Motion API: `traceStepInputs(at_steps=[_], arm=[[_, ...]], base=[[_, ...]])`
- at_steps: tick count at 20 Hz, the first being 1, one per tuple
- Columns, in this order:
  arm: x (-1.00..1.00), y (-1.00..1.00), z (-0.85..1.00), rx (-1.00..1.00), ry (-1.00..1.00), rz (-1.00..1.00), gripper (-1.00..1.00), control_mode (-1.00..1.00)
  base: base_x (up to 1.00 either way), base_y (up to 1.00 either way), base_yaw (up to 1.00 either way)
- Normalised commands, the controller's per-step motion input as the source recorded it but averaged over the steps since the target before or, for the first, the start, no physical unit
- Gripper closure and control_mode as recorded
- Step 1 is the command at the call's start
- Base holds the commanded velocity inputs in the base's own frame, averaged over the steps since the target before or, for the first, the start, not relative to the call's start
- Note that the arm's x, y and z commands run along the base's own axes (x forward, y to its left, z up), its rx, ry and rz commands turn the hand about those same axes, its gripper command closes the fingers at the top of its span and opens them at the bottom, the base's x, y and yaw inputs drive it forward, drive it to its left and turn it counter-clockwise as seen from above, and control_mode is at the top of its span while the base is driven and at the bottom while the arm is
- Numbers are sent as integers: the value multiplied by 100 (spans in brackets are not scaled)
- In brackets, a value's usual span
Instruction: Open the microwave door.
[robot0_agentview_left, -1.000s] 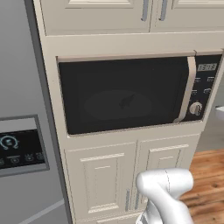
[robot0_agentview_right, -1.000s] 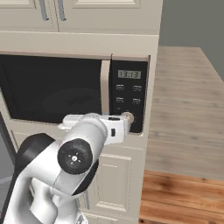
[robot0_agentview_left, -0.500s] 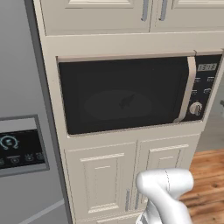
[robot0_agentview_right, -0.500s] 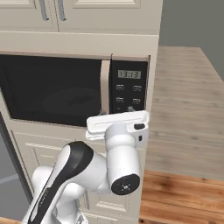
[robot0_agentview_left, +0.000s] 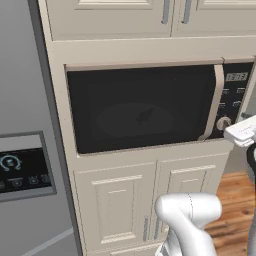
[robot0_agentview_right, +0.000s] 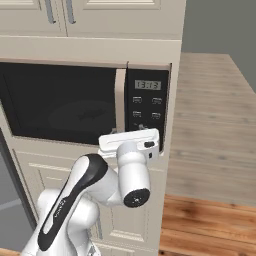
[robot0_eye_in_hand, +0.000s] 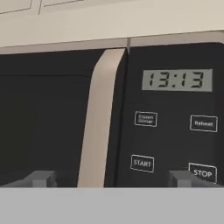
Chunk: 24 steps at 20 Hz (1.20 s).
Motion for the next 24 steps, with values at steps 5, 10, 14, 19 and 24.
traceStepInputs(at_steps=[5, 10, 14, 19, 24], arm=[[57, 38, -29, 0, 0, 0, -100, -100], [25, -8, -6, 7, 7, 0, -100, -100], [46, -18, -10, 6, 0, 0, -100, -100], [43, -2, -1, 2, 0, 0, -100, -100], [34, 0, 0, 0, 0, 0, 100, -100]], base=[[0, 0, 0], [0, 0, 0], [0, 0, 0], [0, 0, 0], [0, 0, 0]])
